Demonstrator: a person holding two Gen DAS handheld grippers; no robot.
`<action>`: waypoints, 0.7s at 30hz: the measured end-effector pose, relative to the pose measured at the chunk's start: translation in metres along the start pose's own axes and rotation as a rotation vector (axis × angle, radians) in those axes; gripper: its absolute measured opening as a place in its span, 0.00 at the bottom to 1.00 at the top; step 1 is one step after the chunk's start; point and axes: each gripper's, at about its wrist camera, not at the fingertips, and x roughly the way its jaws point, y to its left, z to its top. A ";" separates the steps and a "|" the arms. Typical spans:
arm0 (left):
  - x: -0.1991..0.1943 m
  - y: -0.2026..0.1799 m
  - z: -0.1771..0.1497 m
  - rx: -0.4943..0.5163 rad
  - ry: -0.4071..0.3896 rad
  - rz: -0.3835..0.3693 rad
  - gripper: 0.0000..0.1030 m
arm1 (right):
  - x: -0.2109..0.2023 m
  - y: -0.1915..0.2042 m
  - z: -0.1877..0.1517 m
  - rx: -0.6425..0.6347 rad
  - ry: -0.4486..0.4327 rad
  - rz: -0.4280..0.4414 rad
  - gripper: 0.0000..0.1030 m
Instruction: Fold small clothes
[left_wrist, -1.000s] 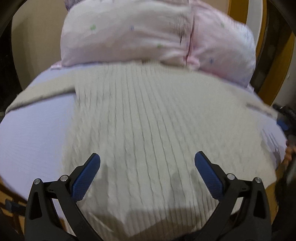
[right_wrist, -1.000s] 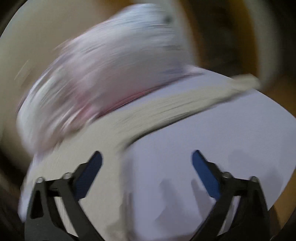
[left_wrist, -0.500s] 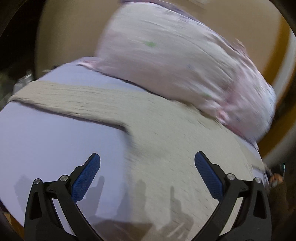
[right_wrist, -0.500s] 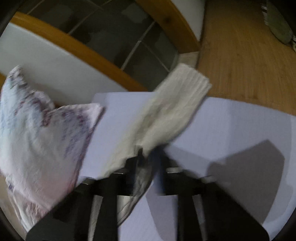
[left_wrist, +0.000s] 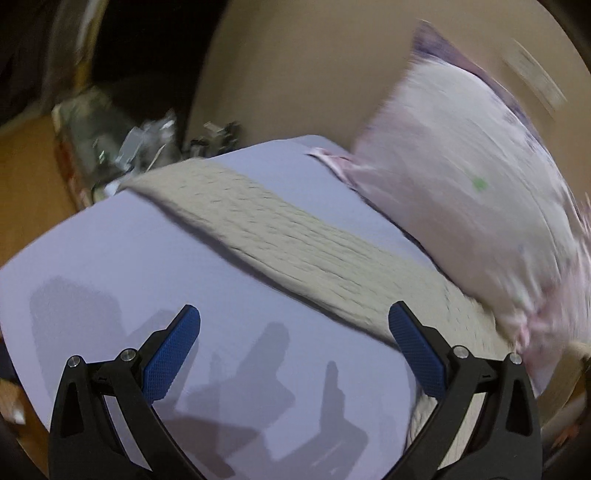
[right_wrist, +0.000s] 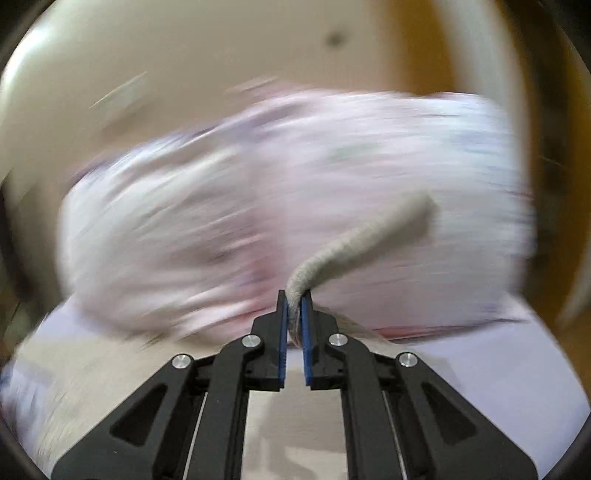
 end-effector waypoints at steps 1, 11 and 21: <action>0.004 0.008 0.006 -0.048 0.001 0.002 0.99 | 0.011 0.036 -0.013 -0.057 0.072 0.080 0.07; 0.042 0.047 0.044 -0.252 0.015 0.033 0.74 | 0.013 0.093 -0.061 -0.047 0.279 0.320 0.63; 0.057 0.046 0.079 -0.304 -0.025 0.142 0.08 | -0.007 -0.024 -0.063 0.161 0.260 0.194 0.69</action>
